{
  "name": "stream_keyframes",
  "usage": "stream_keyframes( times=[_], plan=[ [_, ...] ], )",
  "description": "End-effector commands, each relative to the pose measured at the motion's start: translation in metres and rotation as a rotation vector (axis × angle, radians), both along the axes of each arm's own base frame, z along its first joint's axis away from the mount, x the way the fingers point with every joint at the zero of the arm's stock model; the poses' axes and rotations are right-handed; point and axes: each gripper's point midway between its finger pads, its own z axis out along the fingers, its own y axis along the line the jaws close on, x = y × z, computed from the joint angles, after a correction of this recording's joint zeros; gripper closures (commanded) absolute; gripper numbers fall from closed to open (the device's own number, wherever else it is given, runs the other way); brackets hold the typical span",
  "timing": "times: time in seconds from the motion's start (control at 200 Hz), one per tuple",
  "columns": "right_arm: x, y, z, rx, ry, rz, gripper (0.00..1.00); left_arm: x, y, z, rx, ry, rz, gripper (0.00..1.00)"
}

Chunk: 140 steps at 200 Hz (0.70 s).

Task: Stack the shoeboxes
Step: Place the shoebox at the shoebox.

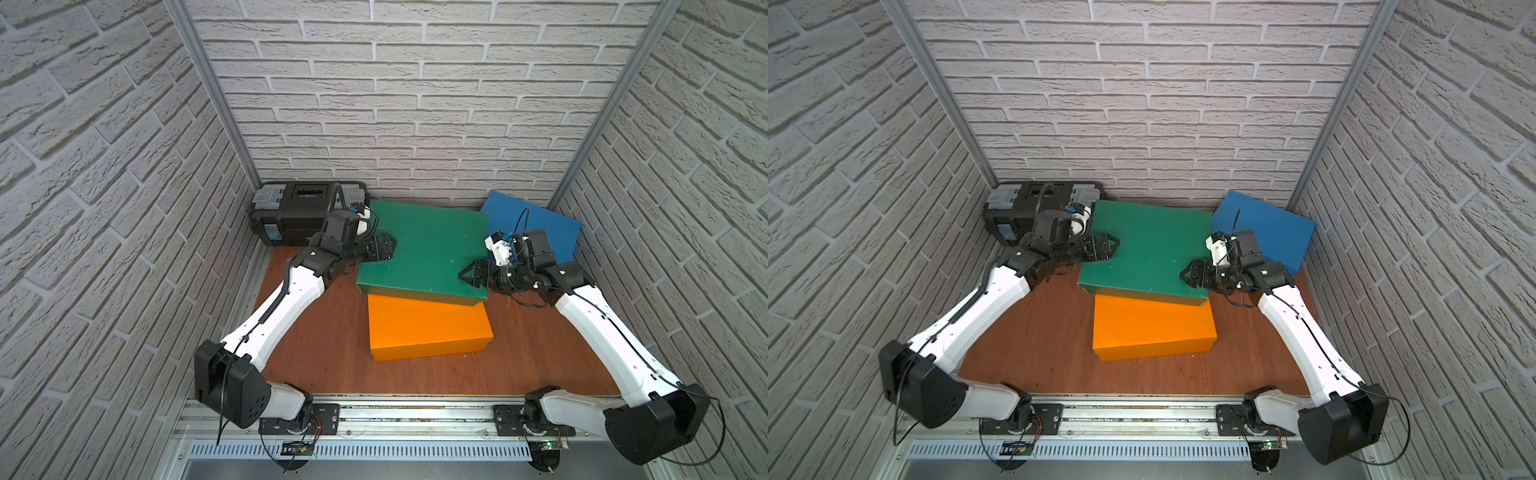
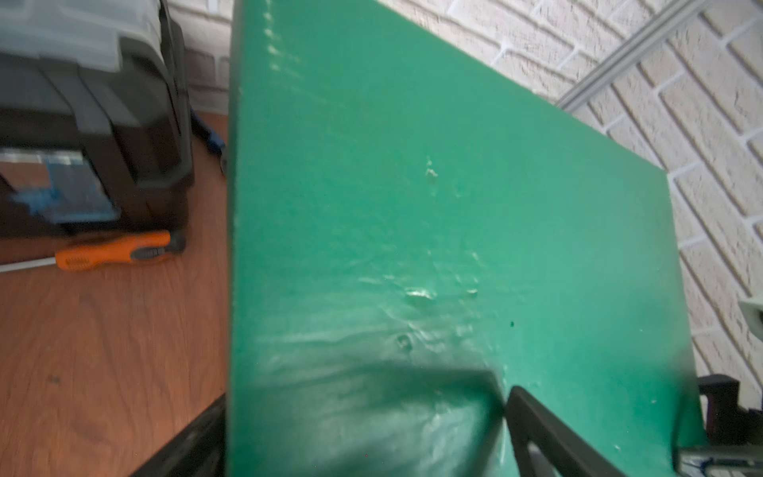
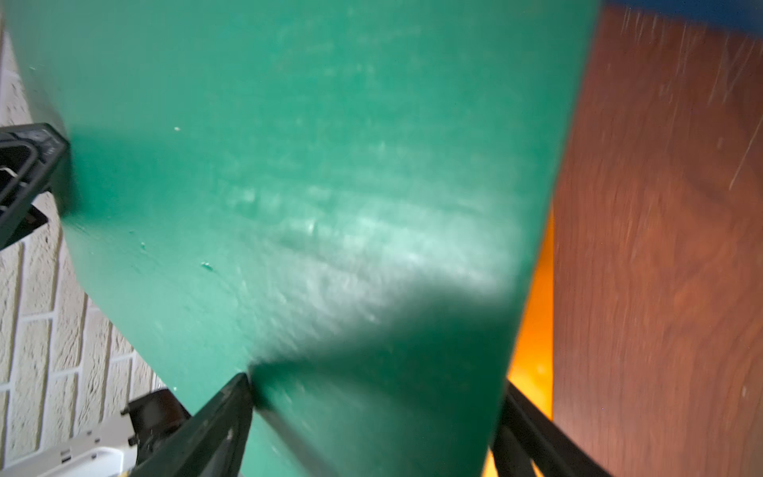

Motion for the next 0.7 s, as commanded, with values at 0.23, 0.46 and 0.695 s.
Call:
stream_keyframes(
  times=[0.23,0.46,0.695],
  plan=[
    [-0.026,0.023,0.018,0.104,-0.138,0.082,0.11,-0.106,-0.036,-0.012,-0.129,0.119,-0.197,0.02],
    [-0.025,-0.001,0.021,-0.051,-0.165,0.043,0.03,-0.116,-0.005,-0.020,-0.051,0.104,-0.118,0.02],
    [-0.022,-0.031,0.040,-0.189,-0.251,-0.024,0.00,-0.108,0.031,-0.027,0.020,0.114,-0.049,0.02]
  ],
)
